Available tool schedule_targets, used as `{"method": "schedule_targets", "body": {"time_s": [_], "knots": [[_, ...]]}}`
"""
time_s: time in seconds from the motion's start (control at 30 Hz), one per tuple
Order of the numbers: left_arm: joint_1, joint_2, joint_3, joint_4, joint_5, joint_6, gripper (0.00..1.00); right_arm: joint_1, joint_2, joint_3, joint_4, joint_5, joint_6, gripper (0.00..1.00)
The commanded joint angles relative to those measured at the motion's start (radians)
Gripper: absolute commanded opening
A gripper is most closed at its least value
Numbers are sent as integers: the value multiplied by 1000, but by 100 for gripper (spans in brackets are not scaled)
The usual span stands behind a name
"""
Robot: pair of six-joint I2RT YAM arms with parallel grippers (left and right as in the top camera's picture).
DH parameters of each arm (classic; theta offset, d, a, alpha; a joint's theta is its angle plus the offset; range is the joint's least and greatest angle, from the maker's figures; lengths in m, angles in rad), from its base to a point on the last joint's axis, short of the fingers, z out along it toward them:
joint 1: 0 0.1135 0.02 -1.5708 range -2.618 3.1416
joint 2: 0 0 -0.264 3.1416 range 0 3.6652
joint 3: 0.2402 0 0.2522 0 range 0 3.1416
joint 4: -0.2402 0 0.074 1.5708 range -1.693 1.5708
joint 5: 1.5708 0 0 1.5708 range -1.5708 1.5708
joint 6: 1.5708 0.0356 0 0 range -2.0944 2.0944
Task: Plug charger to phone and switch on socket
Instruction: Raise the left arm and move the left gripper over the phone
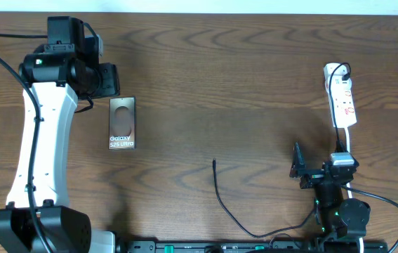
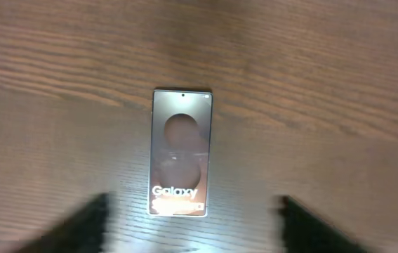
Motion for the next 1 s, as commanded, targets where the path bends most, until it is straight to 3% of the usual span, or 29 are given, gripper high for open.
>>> {"method": "schedule_targets", "body": {"time_s": [0.0,0.43,0.97], "knots": [[5,-1,21,-2,8,-1,100,3,-5,-1,-5,11,-11,99],[5,22,-40,-18,6,19,100,3,-5,-1,-5,11,-11,99],[4,191,-95,-19,-2,63,100,3,-5,-1,-5,11,-11,99]]}}
